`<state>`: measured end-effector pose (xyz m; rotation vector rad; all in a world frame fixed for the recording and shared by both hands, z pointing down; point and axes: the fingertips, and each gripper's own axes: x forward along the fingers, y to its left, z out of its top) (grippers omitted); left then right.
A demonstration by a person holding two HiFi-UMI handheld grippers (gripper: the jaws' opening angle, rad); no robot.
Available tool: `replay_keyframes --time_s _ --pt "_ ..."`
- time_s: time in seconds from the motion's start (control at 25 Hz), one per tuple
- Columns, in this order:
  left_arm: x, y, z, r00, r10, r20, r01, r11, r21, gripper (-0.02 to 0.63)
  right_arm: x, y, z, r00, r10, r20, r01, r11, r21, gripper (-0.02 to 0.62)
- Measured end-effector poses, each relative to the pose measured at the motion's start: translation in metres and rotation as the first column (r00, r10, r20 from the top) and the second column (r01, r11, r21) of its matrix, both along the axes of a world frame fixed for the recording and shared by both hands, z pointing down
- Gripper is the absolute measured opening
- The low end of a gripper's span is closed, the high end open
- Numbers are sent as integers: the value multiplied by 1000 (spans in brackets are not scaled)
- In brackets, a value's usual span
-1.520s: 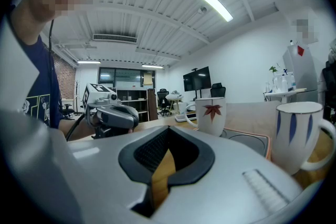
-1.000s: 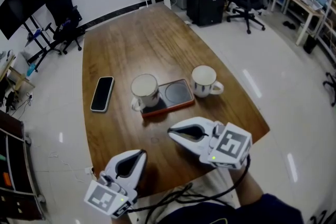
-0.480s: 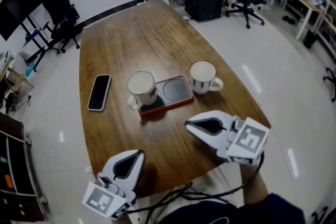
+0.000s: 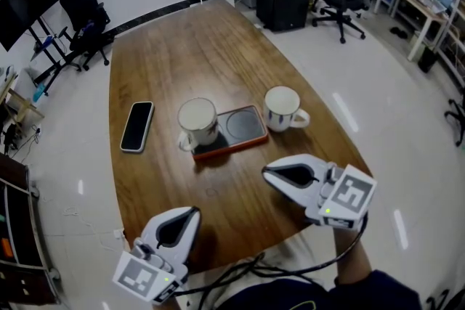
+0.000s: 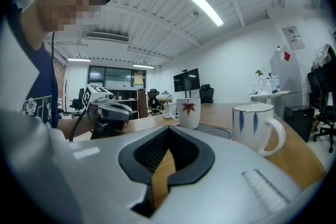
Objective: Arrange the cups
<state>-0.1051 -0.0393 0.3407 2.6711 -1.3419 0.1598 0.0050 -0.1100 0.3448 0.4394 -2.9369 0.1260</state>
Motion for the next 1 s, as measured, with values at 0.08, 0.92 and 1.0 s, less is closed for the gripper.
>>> replay_keyframes --time_s 0.08,0.92,1.0 --pt "0 0 0 1000 4 6 -4 1000 5 3 3 -1 0 1000 8 2 -8 1000 2 0" --pt "1 0 3 1000 9 17 -9 1000 -5 3 39 -18 5 992 123 -4 -123 992 6 0" --pt "1 0 2 1000 11 20 -11 1000 -4 3 43 -20 4 990 140 -6 -140 990 3 0"
